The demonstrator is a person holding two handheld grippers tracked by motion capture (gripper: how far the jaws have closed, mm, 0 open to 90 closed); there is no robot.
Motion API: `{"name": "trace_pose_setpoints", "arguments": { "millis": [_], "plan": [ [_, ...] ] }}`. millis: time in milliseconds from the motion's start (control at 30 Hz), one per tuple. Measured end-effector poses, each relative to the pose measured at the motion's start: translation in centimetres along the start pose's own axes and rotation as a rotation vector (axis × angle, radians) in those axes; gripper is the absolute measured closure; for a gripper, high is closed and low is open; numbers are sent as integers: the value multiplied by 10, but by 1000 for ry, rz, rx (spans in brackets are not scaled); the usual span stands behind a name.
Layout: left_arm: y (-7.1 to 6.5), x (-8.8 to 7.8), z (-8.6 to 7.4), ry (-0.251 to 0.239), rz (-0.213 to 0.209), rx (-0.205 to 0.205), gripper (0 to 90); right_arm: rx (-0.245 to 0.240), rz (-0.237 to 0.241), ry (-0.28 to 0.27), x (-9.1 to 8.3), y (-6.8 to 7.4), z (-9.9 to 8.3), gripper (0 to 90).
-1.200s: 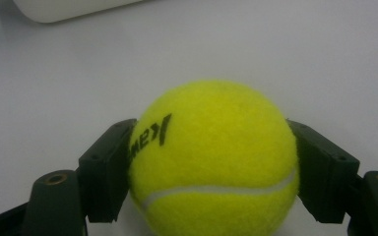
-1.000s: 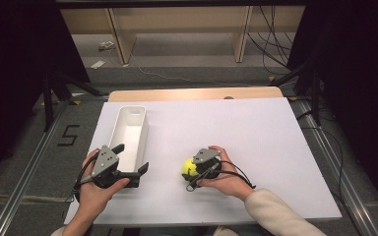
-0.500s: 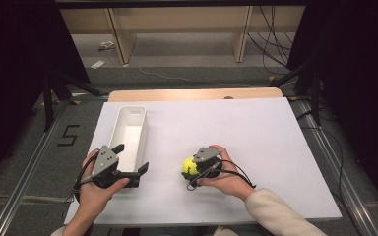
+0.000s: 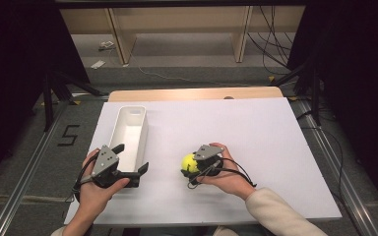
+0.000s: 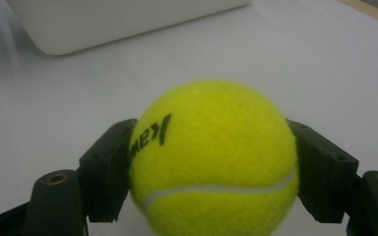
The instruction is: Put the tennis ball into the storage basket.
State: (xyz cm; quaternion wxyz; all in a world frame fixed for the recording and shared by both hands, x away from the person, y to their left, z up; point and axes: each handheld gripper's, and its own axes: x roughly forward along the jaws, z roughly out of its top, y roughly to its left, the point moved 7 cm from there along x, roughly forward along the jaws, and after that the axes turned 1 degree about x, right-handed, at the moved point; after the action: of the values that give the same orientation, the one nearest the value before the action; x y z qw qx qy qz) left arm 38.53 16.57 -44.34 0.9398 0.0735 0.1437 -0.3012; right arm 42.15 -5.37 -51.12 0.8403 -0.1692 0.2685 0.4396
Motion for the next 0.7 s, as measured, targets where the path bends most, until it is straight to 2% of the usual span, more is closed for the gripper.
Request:
{"name": "trace_pose_setpoints", "arguments": {
  "millis": [367, 700],
  "plan": [
    [0, 0, 0, 1, -1, 1, 0, 12, 2, -41, -6, 1, 15, 265],
    [0, 0, 0, 1, 0, -2, 0, 21, -15, -72, -12, -6, 25, 264]
  ]
}}
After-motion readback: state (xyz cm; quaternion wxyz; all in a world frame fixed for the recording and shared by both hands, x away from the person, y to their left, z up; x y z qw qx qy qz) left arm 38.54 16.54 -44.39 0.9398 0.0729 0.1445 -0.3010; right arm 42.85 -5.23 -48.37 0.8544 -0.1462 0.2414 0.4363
